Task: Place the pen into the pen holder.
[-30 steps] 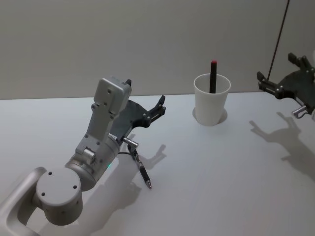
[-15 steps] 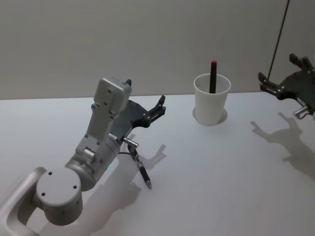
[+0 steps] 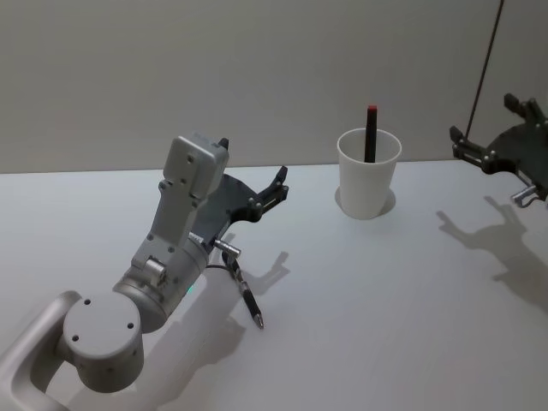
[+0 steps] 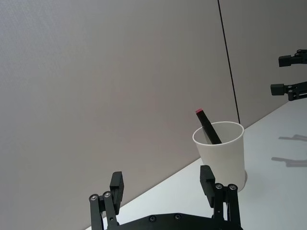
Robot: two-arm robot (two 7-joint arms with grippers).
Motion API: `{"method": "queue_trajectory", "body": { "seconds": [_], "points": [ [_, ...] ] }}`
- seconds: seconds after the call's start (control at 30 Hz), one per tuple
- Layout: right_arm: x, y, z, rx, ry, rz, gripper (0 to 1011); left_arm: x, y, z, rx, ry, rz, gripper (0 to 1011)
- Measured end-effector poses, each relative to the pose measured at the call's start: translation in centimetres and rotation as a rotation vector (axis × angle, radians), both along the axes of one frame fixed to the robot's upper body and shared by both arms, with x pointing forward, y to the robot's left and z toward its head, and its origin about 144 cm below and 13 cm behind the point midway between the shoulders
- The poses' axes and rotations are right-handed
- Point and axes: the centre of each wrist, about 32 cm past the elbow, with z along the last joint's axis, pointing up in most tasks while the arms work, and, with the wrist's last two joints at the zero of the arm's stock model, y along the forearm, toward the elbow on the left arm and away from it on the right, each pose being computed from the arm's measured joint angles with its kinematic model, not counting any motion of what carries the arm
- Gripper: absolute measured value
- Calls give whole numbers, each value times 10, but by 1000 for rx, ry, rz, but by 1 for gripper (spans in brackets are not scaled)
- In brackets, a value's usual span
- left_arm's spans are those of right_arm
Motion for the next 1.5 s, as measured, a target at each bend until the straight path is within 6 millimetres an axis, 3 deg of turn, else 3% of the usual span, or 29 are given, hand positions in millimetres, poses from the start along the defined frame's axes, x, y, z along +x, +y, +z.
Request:
{"method": "queue_trajectory", "body": {
  "seconds": [1.5],
  "points": [
    [0,0,0,-1,0,0,1002,-20,4,-1,8,179,0,1000]
  ]
}}
